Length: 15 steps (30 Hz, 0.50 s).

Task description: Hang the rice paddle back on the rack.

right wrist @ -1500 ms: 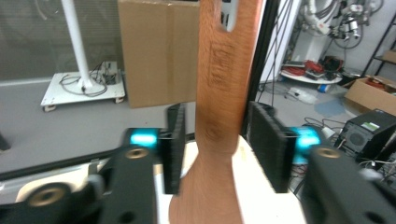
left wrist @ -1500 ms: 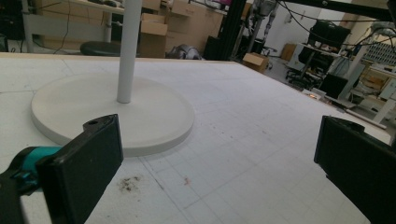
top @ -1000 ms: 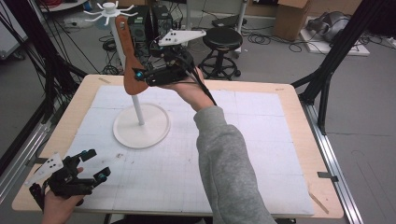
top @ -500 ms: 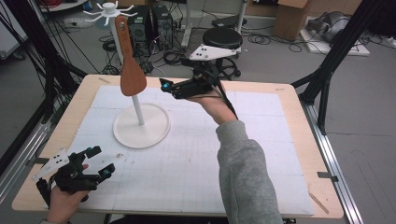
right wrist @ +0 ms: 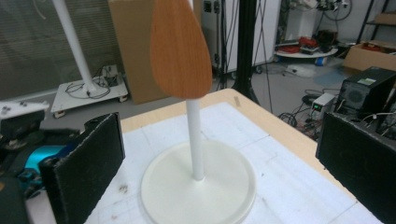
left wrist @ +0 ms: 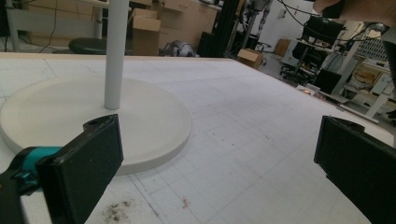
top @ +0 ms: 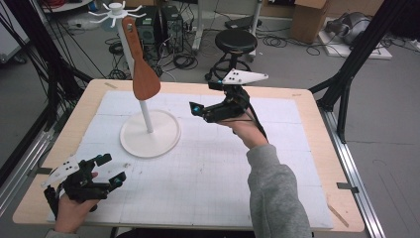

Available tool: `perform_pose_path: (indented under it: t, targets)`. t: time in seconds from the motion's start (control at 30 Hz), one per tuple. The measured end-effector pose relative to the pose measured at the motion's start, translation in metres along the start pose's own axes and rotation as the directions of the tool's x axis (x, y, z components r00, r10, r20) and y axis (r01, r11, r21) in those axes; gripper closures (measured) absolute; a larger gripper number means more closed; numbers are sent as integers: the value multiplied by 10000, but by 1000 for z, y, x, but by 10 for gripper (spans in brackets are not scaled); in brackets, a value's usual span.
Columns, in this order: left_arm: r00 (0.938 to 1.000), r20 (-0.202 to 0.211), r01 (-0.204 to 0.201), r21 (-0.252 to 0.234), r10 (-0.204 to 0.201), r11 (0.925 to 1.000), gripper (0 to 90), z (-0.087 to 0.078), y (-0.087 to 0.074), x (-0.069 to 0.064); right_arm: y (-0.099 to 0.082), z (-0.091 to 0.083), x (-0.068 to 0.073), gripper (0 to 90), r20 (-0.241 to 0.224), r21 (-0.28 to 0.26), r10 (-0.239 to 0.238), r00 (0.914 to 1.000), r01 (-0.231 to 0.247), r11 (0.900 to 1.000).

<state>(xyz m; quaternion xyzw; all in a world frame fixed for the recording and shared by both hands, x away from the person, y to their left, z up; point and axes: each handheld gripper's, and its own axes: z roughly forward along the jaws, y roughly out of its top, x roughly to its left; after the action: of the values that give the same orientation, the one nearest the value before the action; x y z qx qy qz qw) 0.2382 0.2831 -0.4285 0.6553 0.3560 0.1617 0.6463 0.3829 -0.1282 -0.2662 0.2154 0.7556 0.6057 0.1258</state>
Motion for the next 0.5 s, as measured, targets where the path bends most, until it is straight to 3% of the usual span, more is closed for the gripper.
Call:
perform_pose_path:
  t: [0.13, 0.3, 0.5]
  targets:
    - [10000, -13, 4, -77, -4, 10000, 17, 0, 0, 0, -7, -6, 1, 0, -232, -147, 158, 9996, -161, 9998]
    - [10000, -6, -65, -7, 65, 10000, 18, -1, 0, -1, -14, -11, 9, 0, -565, -53, -67, 9984, 64, 10000]
    - [9998, 104, -154, -30, 155, 9999, 17, -1, 1, -2, -32, -21, 16, 0, -536, -6, -337, 9980, 338, 9994]
